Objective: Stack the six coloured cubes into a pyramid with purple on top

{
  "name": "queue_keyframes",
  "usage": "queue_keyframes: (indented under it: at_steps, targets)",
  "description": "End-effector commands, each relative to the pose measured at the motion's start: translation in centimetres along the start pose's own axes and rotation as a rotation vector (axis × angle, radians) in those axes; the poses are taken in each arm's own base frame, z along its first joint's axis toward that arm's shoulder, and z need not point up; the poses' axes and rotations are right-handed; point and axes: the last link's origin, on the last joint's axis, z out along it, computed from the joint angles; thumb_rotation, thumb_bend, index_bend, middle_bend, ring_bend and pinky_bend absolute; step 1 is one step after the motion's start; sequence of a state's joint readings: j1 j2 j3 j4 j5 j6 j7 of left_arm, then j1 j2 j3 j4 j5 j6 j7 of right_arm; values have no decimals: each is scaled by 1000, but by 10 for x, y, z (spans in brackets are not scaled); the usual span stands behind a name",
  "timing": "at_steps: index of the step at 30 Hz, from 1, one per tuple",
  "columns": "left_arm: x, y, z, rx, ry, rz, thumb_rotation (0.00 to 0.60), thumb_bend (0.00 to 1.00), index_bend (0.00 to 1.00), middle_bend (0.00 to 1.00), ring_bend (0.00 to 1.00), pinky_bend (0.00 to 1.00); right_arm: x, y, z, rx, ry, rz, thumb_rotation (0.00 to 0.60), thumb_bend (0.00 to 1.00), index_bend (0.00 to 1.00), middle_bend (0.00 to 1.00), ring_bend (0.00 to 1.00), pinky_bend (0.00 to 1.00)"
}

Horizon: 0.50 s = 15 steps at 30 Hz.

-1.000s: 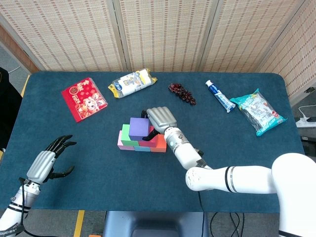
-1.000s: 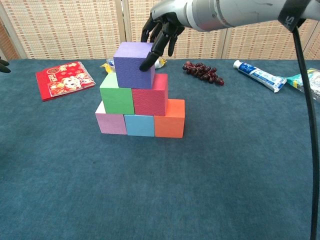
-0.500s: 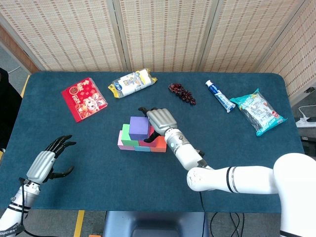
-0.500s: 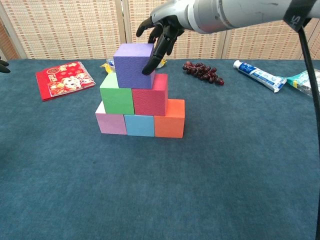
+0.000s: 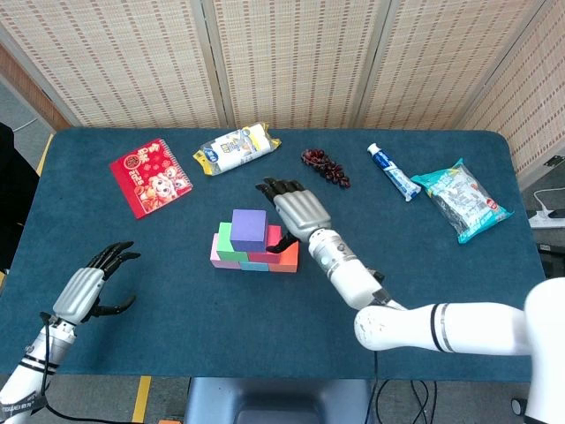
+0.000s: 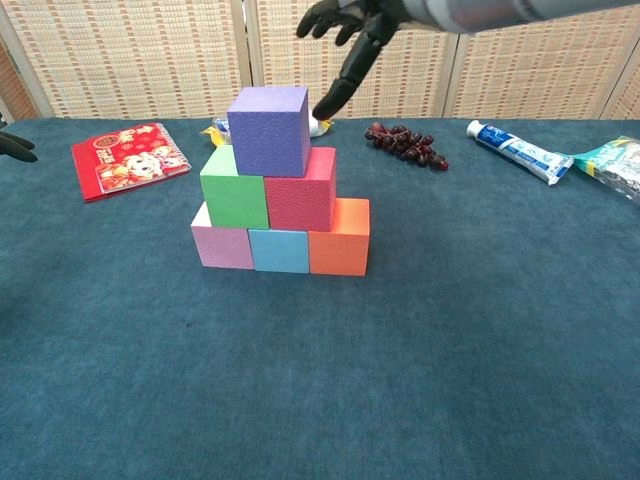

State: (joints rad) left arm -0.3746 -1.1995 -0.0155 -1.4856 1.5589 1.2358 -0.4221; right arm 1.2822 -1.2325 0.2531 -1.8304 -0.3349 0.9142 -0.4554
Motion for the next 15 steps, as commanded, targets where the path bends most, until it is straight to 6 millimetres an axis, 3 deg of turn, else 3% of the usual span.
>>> queue_keyframes:
  at_steps: [1, 8, 15]
  targets:
    - [-3, -4, 9, 14, -30, -1, 600, 317, 192, 65, 0, 124, 14, 37, -33, -31, 71, 36, 600, 223, 0, 86, 1, 155]
    - [-16, 1, 33, 8, -76, -1, 600, 316, 203, 75, 0, 123, -13, 102, -74, -70, 44, 29, 600, 225, 0, 103, 35, 172]
    - [-38, 8, 58, -4, -117, 32, 600, 317, 204, 70, 0, 108, -49, 124, -80, -30, -37, 1, 600, 241, 20, 111, 24, 164]
